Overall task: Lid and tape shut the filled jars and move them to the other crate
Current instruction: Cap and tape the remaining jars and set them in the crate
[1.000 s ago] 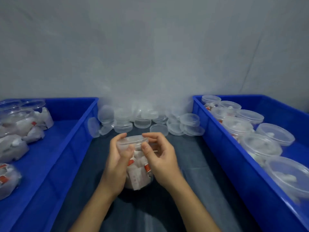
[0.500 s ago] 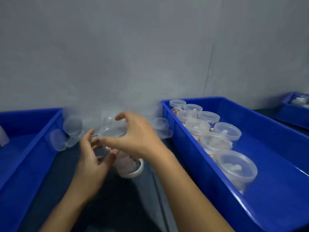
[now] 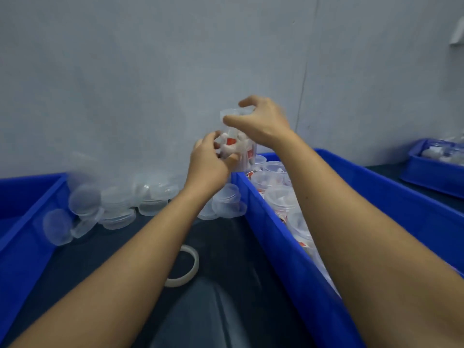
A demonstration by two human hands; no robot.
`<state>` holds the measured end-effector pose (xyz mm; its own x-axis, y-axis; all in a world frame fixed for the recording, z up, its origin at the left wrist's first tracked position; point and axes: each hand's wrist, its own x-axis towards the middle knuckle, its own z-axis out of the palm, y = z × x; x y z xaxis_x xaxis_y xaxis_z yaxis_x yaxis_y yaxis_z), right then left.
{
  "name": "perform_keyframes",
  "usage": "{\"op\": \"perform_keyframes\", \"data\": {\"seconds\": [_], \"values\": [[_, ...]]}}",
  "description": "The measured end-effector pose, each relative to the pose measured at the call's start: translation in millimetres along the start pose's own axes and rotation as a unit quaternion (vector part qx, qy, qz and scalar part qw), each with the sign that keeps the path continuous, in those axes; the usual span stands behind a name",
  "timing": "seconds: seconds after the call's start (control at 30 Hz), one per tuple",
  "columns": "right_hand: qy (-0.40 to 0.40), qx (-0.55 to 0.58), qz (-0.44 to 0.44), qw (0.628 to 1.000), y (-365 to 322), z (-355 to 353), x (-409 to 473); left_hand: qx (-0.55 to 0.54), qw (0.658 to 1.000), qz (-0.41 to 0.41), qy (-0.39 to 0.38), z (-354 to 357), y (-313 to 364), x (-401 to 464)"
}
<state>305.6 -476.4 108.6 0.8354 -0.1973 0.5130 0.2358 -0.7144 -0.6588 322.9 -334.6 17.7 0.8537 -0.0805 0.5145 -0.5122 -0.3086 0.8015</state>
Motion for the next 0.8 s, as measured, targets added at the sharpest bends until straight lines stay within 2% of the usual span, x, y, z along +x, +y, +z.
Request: {"op": "perform_keyframes", "data": {"seconds": [0.2,0.4,0.63,0.8], "values": [[0.015,0.000,0.017,1.000,51,16,45,0.023,0.999,-0.013,-0.032,46,-18,49],[0.009,0.039,0.047,0.998,100,34,53,0.051,0.996,-0.033,-0.059,66,-47,60],[0.017,0.032,0.054,0.998,119,21,53,0.074,0.993,-0.013,-0.094,83,-49,54],[0.030,0.041,0.063,0.997,125,21,53,0.081,0.993,-0.011,-0.090,89,-48,49]]}}
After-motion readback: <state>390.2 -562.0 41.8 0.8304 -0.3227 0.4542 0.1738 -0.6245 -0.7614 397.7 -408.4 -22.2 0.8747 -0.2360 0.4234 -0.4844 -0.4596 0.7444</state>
